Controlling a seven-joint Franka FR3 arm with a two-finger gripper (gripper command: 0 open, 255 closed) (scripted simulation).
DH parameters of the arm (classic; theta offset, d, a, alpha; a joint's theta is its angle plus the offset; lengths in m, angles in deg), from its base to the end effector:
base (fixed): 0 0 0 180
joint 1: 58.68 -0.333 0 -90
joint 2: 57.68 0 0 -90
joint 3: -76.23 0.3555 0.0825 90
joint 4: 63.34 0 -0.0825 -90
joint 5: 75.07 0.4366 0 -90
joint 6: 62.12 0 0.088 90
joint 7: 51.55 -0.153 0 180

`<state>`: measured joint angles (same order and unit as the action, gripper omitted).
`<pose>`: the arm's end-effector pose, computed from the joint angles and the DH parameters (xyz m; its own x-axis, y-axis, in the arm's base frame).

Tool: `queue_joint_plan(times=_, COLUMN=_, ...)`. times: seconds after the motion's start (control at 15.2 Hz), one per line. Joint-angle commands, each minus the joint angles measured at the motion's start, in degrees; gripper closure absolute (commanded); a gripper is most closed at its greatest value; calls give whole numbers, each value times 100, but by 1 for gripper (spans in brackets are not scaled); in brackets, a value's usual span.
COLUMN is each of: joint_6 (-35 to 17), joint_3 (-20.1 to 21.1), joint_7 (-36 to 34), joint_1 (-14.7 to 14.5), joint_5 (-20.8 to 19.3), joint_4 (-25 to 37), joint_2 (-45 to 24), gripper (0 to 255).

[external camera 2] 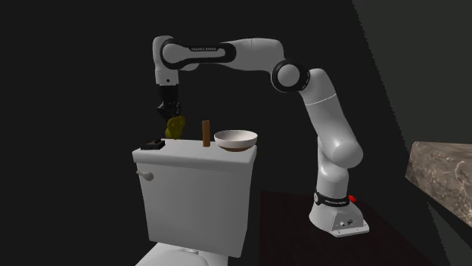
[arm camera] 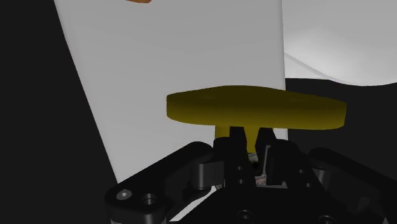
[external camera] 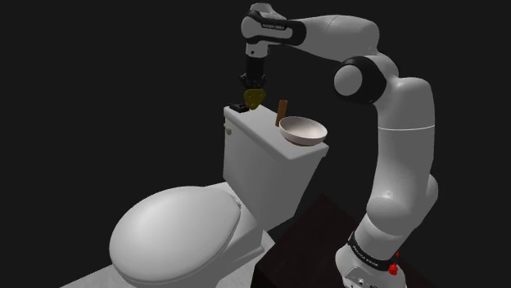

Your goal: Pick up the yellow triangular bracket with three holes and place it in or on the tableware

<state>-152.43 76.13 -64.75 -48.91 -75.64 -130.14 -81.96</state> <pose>0.7341 -0.1290 0.5432 0.9201 -0.3917 -0.0106 -0.3915 -0.9201 0.0135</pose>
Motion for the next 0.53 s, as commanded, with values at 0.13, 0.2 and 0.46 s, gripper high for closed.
queue_joint_plan(times=0.13, joint_6=394, joint_3=0, joint_7=2, joint_1=-2, joint_5=0, joint_4=521, joint_2=-130, gripper=255)
queue_joint_plan(times=0.2, joint_6=498, joint_3=0, joint_7=3, joint_1=-2, joint_5=0, joint_4=670, joint_2=-175, gripper=255)
queue_joint_plan(times=0.46, joint_6=960, joint_3=0, joint_7=7, joint_1=-3, joint_5=0, joint_4=1365, joint_2=-408, gripper=255)
